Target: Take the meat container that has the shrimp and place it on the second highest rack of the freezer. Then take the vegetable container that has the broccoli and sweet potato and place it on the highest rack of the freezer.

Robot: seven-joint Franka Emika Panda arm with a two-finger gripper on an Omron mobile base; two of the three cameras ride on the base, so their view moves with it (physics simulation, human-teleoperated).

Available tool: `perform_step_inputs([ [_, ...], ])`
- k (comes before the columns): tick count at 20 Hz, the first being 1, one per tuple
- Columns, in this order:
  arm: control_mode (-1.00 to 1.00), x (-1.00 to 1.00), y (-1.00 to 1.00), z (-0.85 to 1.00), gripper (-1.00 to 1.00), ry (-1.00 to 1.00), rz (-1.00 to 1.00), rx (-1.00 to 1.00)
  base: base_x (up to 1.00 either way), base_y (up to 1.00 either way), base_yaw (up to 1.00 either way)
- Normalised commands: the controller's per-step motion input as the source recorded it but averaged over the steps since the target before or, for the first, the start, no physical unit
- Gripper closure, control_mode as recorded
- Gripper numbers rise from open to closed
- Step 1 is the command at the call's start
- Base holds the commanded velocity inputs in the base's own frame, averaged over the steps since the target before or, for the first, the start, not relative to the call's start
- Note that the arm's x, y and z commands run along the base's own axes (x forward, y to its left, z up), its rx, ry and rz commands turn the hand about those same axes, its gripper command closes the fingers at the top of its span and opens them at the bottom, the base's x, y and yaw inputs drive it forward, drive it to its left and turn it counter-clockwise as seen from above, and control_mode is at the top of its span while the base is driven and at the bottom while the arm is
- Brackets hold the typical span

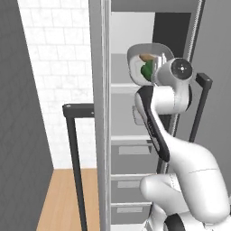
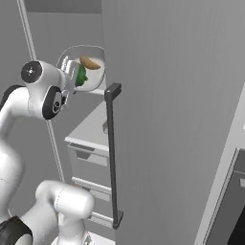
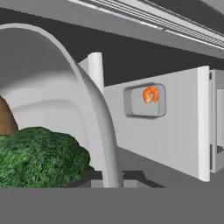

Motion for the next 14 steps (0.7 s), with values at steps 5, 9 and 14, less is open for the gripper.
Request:
perform_step_inputs([
  [5, -1.0, 0.89, -0.17, 0.05, 1.0, 0.19, 0.0, 0.0, 0.0, 0.0, 0.0],
  [9, -1.0, 0.83, -0.25, 0.01, 1.0, 0.14, -0.01, 0.0, 0.0, 0.0, 0.0],
  [14, -1.0, 0.53, -0.13, 0.0, 1.0, 0.0, -0.01, 0.0, 0.0, 0.0, 0.0],
])
